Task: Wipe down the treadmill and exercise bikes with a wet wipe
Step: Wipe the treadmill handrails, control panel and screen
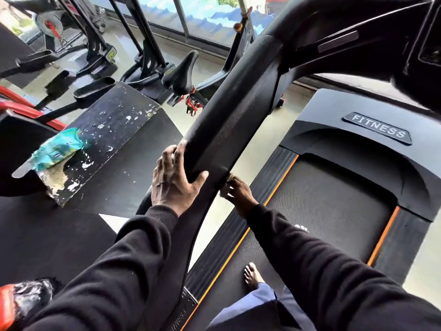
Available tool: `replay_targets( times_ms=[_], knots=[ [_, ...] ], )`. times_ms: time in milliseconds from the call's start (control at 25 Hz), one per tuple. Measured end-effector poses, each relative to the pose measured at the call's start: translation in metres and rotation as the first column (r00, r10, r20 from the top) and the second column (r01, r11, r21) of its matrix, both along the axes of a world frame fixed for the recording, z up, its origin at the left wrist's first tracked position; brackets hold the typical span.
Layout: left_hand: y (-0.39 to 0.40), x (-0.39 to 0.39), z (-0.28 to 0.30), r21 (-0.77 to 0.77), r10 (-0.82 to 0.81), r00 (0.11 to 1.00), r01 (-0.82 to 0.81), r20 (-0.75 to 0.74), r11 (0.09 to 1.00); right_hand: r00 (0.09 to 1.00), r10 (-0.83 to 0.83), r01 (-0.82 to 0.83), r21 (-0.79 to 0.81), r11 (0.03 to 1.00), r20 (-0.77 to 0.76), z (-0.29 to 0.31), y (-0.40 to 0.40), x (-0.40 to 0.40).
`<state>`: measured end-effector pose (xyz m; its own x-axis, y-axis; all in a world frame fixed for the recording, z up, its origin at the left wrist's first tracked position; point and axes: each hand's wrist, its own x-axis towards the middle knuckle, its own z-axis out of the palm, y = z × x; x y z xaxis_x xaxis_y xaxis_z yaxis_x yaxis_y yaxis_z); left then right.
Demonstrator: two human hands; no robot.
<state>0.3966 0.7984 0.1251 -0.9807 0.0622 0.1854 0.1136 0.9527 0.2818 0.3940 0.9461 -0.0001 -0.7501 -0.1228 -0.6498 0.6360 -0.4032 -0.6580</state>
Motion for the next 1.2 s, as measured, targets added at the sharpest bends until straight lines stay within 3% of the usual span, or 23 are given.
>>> replay_targets(
  times_ms=[160, 320, 480, 680, 840, 1000, 1200],
  knots=[
    [-0.004, 0.007, -0.003, 0.004, 0.008, 1.000, -0.008, -0.008, 1.000, 0.985, 0.170, -0.170, 0.021, 0.985, 0.028, 0.000, -0.012, 0.019],
    [-0.014, 0.014, -0.007, 0.014, 0.006, 1.000, -0.006, -0.007, 1.000, 1.000, 0.022, -0.023, 0.028, 0.999, 0.018, 0.002, -0.007, 0.008],
    [-0.030, 0.032, -0.011, -0.024, 0.057, 0.998, -0.057, 0.014, 0.998, 0.970, 0.236, -0.239, 0.030, 0.971, 0.065, 0.001, -0.019, 0.024],
    [-0.028, 0.038, -0.010, -0.094, 0.136, 0.991, -0.137, -0.017, 0.986, 0.995, 0.073, -0.072, -0.018, 0.997, 0.071, 0.006, -0.010, 0.011],
    [-0.027, 0.036, -0.010, -0.110, 0.155, 0.987, -0.158, -0.036, 0.981, 0.934, 0.348, -0.347, -0.025, 0.938, 0.080, -0.004, -0.015, 0.028],
    [-0.027, 0.035, -0.013, -0.127, 0.156, 0.985, -0.164, -0.070, 0.978, 0.982, 0.161, -0.155, -0.069, 0.985, 0.099, -0.010, -0.009, 0.023],
    [-0.027, 0.037, -0.016, -0.141, 0.159, 0.984, -0.169, -0.080, 0.976, 0.952, 0.288, -0.283, -0.062, 0.957, 0.102, -0.010, -0.019, 0.038]
  ],
)
